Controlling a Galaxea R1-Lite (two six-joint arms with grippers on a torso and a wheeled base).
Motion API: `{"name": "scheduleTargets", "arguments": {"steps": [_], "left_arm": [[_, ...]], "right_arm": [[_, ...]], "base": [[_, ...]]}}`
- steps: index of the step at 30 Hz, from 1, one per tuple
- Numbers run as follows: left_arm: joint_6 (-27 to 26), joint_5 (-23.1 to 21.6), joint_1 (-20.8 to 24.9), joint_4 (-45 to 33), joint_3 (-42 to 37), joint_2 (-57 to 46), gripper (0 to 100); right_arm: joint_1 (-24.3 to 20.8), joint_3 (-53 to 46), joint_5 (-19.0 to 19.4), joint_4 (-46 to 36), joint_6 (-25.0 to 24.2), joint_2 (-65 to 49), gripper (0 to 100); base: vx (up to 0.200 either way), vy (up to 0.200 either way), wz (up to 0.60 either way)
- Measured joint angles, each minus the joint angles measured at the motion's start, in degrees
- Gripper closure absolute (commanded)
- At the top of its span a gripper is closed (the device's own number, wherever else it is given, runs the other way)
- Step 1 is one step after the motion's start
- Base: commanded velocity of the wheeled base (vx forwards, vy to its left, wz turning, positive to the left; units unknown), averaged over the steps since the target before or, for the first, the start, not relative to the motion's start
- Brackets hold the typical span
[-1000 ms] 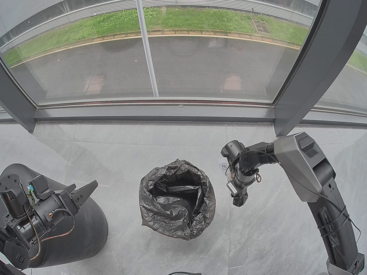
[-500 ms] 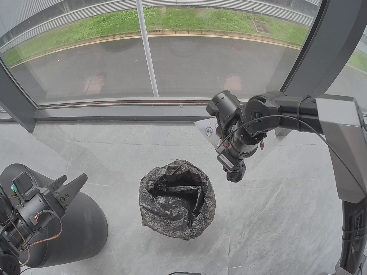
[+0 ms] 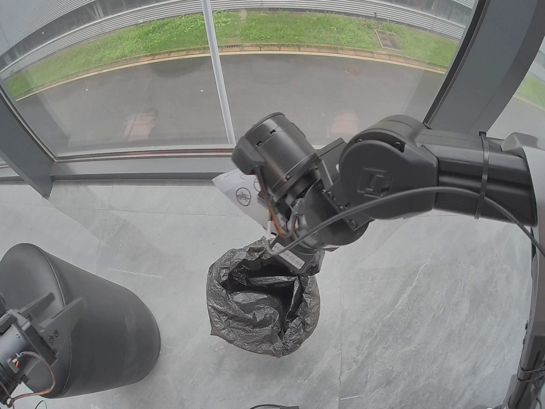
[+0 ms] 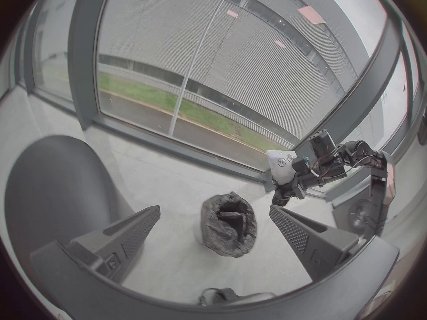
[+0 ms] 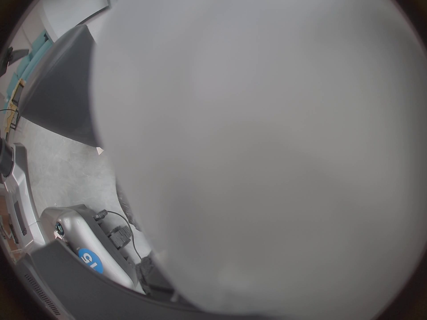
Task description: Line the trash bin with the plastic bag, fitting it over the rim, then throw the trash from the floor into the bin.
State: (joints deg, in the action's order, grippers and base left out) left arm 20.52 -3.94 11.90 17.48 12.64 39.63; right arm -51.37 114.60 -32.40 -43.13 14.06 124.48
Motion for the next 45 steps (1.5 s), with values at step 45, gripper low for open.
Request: {"name": "scheduleTargets", "arguments": {"steps": [45], "left_arm": [[-27.5,2.0,-11.9,-12.2,-11.7,-38.8,0]], "right_arm": [[-3.4,0.0,-1.1,19.2,0.8,18.4,100]], "base": [[0.000,0.000,0.00]]}}
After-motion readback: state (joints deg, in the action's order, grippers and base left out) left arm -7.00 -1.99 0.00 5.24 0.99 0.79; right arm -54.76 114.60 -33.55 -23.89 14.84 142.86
